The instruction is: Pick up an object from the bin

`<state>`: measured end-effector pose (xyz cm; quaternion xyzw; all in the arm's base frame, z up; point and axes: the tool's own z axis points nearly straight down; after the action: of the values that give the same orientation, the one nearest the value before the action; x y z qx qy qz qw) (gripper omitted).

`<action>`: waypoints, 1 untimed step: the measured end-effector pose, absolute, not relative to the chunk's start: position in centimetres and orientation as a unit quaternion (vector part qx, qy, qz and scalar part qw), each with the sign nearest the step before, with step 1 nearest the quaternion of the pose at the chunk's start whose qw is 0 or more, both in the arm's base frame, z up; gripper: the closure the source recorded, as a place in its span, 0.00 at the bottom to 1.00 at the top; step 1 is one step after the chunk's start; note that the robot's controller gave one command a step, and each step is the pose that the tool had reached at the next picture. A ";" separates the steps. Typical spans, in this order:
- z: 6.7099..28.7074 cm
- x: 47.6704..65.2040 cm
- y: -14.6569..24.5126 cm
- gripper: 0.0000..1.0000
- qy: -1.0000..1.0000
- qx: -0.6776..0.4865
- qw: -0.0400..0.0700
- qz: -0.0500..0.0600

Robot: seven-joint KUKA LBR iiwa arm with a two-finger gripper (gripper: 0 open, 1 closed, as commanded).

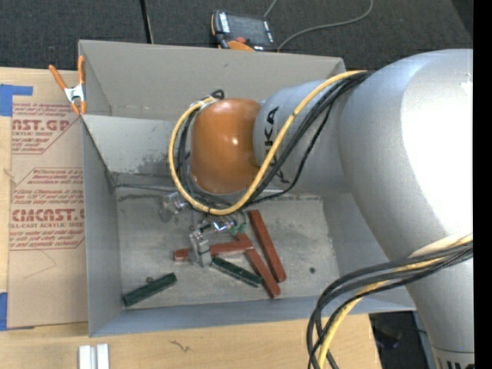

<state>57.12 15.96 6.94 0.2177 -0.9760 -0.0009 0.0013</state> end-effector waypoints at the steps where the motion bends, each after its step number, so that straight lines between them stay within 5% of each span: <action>1: 7.2 57.4 16.0 1.00 -0.976 0.217 -0.003 -0.001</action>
Offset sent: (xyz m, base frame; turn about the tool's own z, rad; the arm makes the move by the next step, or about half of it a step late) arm 0.0000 0.0000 0.0000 0.0000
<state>57.36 15.97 7.24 0.2170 -0.9762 -0.0013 -0.0031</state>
